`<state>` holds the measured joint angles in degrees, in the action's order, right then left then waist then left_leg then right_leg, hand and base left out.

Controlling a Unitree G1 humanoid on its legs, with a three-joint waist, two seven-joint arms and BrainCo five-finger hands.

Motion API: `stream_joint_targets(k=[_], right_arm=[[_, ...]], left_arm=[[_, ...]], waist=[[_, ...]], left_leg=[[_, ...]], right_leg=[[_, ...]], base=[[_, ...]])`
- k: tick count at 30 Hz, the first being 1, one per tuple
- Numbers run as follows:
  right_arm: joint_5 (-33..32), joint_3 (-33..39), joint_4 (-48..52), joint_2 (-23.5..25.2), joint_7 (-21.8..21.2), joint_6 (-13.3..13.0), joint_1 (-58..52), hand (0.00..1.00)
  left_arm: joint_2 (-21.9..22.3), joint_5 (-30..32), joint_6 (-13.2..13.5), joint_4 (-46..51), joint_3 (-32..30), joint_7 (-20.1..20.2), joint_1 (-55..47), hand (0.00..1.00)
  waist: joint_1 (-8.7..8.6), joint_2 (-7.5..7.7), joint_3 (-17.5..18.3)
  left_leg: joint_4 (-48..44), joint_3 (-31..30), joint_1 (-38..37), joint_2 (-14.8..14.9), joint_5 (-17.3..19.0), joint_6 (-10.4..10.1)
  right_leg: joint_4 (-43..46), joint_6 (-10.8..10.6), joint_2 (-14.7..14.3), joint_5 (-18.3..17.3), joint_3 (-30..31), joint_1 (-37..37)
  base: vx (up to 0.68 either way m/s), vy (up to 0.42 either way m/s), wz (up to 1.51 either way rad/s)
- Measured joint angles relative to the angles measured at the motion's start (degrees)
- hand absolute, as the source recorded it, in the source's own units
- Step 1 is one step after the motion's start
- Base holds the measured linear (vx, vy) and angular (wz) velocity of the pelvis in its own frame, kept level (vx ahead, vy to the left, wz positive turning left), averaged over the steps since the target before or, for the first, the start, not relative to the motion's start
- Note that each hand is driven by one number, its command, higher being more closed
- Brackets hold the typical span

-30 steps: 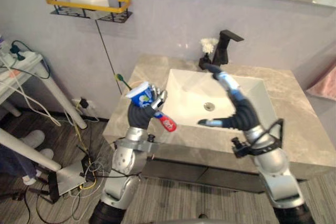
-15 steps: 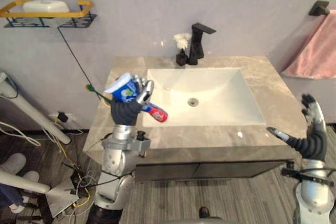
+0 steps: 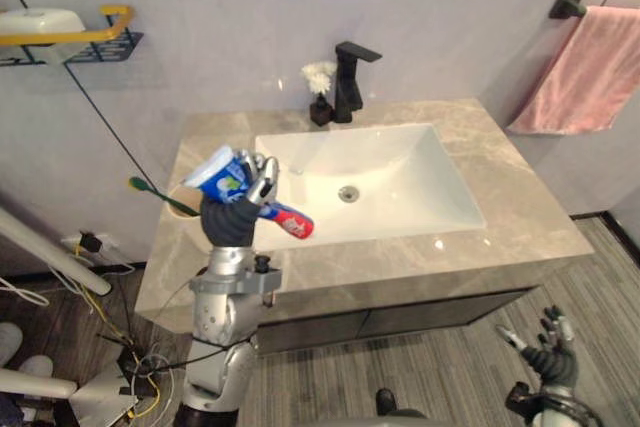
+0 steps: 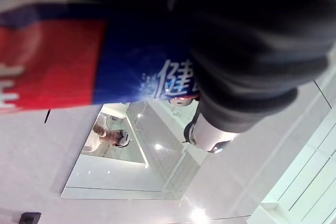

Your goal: Organize washtable

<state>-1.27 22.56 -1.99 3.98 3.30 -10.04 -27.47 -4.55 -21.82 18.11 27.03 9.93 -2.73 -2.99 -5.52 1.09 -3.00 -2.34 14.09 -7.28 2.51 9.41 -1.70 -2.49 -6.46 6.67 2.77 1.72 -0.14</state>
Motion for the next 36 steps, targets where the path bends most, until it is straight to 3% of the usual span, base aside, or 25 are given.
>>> stream_joint_targets(k=[6,15,25,36], right_arm=[[-0.48,-4.84,-5.58,0.08,-2.70,0.51,-0.73,0.00],[-0.57,-10.01,-20.15,-0.62,-5.93,1.78,0.28,0.00],[-0.95,-11.78,-30.73,-2.67,-6.10,1.99,1.86,0.00],[-1.48,-11.87,-33.26,-3.16,-7.20,2.65,3.64,0.00]], left_arm=[[0.46,0.68,-0.04,0.00,1.43,-0.67,0.35,1.00],[-1.65,8.52,-0.19,-0.87,0.65,-4.88,9.56,1.00],[-6.98,15.95,-0.30,-6.41,-3.55,-8.46,15.23,1.00],[-12.16,20.41,-1.81,-12.20,-9.73,-10.97,20.51,1.00]], waist=[[0.13,-0.15,0.23],[0.13,-0.86,1.40],[0.16,0.61,2.00],[0.09,2.10,2.48]], left_leg=[[0.06,-0.14,0.08,0.04,-0.03,0.01],[-0.69,-2.21,0.13,-0.43,-0.25,0.04],[-0.69,-4.16,0.93,-0.72,-1.14,0.25],[-0.67,-5.15,1.99,-1.46,-1.25,0.29]], right_leg=[[0.40,-0.04,0.00,-0.06,-0.13,0.01],[0.36,0.03,0.36,-0.12,-1.91,0.91],[0.28,0.00,1.18,-0.11,-3.30,1.04],[-0.76,-0.19,1.56,0.03,-4.22,0.99]], base=[[-0.05,-0.030,0.01],[-0.01,-0.029,0.11],[-0.06,-0.032,0.09],[0.00,-0.013,0.05]])
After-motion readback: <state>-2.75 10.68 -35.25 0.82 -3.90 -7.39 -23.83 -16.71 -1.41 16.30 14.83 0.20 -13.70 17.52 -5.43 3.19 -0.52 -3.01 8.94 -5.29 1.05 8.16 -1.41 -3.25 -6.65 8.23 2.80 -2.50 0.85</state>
